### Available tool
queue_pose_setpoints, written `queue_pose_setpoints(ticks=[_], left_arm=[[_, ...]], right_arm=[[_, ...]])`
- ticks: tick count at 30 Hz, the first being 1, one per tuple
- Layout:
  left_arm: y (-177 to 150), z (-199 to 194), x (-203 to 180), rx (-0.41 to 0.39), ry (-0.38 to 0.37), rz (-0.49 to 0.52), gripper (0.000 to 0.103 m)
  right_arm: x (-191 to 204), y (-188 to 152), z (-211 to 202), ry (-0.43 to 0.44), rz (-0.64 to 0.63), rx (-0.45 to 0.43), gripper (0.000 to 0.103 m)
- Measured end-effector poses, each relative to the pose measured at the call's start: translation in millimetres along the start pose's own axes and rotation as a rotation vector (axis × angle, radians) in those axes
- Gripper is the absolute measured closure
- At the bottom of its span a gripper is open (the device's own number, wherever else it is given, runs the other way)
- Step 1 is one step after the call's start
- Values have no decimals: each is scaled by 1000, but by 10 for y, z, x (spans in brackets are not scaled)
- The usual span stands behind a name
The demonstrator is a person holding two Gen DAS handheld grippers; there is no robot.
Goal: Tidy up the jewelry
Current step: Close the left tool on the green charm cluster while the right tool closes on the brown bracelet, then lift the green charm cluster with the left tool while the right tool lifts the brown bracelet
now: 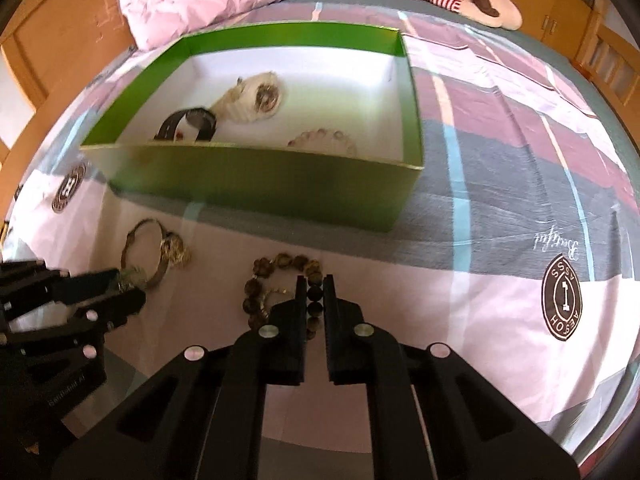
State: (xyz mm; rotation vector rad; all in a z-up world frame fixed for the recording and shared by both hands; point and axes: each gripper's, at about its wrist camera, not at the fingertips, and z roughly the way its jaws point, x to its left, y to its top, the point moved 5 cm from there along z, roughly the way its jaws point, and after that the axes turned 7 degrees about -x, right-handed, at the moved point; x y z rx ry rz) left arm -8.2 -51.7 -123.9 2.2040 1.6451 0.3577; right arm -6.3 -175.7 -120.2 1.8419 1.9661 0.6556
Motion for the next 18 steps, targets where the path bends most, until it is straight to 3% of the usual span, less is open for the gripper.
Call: queue_pose_setpoints(ticks=[18], left_arm=[[-9,-4,15,-5,3,11,80]], right_arm=[[17,-94,158,-15,-6,40,96]])
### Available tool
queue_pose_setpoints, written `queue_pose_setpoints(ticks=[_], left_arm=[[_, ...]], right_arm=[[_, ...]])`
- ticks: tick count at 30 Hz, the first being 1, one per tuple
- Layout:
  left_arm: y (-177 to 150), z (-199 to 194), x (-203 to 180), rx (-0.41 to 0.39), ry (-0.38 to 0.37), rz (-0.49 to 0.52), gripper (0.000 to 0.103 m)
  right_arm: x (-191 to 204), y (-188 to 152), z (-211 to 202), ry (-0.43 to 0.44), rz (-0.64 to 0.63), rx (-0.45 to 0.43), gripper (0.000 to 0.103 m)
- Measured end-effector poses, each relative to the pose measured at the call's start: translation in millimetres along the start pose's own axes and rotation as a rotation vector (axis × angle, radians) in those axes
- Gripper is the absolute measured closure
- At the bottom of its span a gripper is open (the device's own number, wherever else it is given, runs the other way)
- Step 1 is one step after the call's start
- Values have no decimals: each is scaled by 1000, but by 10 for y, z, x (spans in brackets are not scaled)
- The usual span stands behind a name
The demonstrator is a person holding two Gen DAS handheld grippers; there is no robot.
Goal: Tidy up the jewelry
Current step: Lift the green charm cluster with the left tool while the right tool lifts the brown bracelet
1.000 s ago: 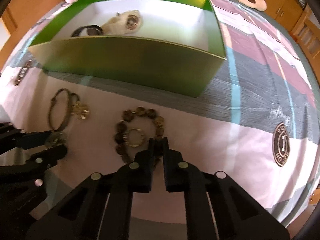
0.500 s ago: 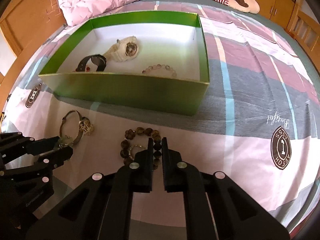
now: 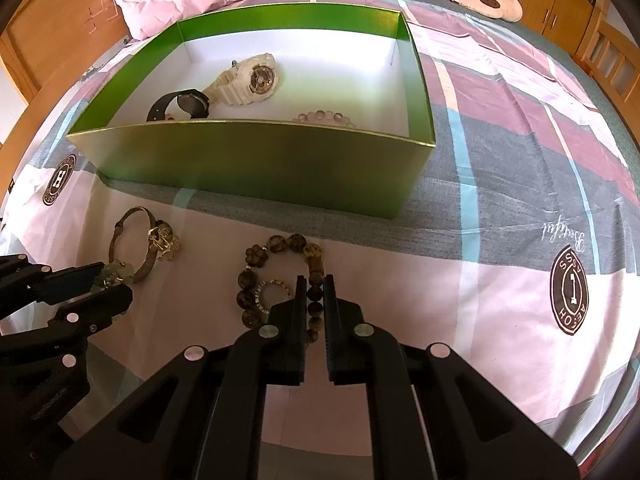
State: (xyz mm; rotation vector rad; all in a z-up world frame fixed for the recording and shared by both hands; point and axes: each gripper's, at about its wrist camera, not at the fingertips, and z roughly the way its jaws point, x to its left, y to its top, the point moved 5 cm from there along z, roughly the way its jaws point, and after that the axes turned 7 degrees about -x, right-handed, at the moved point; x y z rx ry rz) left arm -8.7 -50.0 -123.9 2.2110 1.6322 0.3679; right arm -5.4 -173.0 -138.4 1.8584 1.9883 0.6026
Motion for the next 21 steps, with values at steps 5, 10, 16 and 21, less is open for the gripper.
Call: queue_pose_setpoints(ticks=[5,10,16,21], left_arm=[[1,-4,-6,-3,3,3,80],[3,-4,-12,-3,3,3,80],[6,-5,-10,-2,6,4,80],[3,9,-13,1,11,9,80]], right_arm=[[-16,7,-1,1,4,-3,96],[-12,5,-1,1,2,-1,96],[-8,2,7,1,1,1,96],[7,-12,26,1,-3,5,96]])
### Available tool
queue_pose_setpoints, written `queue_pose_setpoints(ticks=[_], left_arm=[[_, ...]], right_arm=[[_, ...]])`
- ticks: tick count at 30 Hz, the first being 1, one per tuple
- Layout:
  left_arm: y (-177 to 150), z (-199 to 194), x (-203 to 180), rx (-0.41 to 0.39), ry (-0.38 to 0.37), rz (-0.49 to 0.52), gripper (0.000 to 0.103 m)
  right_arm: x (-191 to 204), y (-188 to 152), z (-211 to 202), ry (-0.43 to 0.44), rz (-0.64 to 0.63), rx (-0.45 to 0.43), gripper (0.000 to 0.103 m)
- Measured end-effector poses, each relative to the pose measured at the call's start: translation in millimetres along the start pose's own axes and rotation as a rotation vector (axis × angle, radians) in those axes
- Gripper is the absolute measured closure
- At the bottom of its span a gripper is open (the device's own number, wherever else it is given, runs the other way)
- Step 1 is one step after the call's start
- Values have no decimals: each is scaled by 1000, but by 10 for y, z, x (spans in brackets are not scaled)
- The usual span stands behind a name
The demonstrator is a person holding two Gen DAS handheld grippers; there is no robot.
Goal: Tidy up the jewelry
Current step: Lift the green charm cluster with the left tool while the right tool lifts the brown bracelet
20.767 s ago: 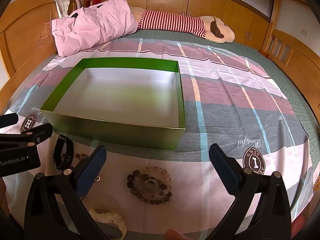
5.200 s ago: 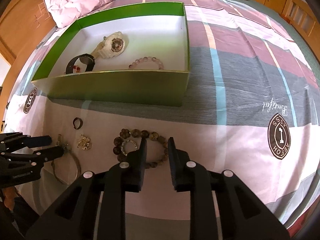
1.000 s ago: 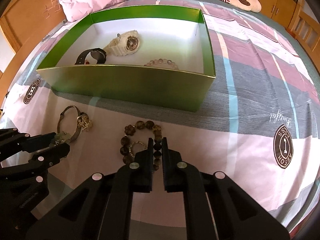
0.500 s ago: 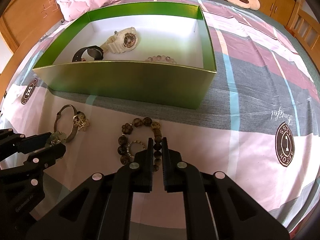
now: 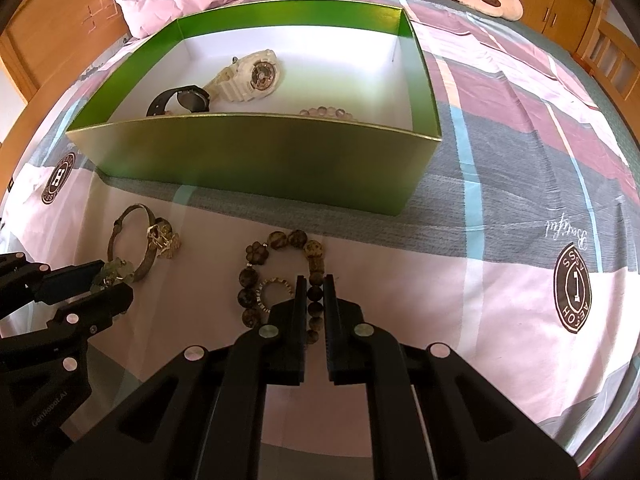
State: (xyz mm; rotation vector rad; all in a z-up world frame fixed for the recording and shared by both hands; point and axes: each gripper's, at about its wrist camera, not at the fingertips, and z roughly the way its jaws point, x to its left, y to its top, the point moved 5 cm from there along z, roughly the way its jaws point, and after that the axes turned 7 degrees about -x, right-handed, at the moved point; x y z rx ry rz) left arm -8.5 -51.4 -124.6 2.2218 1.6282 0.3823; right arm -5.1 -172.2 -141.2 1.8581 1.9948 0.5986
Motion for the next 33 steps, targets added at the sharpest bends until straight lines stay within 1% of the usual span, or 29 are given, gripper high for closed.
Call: queue_pose_setpoints(ticks=[17,29,33], left_arm=[[-4,17,6,2,5,5,80],[-2,10,9,0,7,5,80],[15,-19,30,-13,8,-2,80]], right_arm=[[32,-44,34,0,-14,13,96],[34,-43,30,0,-12,10,96],[25,-35,-7,3,-8,1,96]])
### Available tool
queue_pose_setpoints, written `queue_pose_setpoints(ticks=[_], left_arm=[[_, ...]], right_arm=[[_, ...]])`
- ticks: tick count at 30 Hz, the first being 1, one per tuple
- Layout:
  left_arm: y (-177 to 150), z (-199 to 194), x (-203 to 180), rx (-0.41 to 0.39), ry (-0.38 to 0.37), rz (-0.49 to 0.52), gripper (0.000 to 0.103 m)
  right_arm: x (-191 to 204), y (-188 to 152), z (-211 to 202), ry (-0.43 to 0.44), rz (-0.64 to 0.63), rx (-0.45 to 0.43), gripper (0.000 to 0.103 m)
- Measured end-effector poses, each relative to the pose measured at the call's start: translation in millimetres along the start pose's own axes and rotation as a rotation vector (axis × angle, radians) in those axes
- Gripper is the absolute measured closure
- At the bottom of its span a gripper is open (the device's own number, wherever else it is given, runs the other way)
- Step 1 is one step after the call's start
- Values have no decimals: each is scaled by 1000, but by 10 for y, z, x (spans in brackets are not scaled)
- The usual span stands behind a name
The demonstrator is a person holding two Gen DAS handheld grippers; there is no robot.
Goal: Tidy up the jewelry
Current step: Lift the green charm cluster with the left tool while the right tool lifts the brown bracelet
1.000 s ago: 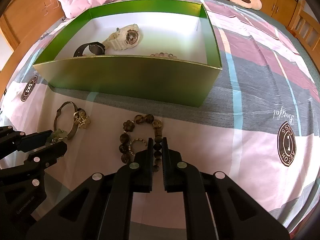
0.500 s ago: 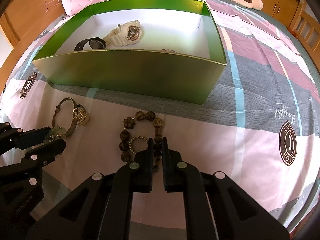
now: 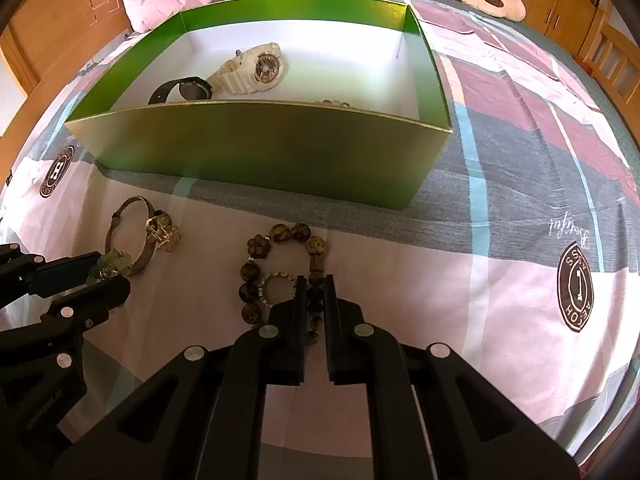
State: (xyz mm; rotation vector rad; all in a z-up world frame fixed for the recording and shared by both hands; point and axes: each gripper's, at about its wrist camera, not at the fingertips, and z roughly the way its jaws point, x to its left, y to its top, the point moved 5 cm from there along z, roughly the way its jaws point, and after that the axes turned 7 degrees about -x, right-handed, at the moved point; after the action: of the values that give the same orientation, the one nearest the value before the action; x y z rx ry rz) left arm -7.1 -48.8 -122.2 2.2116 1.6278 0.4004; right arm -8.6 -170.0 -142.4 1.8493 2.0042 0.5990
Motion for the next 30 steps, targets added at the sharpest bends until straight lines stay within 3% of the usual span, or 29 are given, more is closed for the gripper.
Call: queue_pose_setpoints(ticks=[3,6,10,30], left_arm=[[61,-98,54,-41,-6,-20,80],[177,-282,187,-119,-10,-54,80],[254,-384,336,-161,-11,-98,80],[315,-457,485,-197,15,-139,80]], right_arm=[[-21,69,-126,20,22,-43,96],[-33,198,-360,53,37,-136,96],[-6,318,-587,68,20,-244,96],[49,336,-652,79,18,-283,96]])
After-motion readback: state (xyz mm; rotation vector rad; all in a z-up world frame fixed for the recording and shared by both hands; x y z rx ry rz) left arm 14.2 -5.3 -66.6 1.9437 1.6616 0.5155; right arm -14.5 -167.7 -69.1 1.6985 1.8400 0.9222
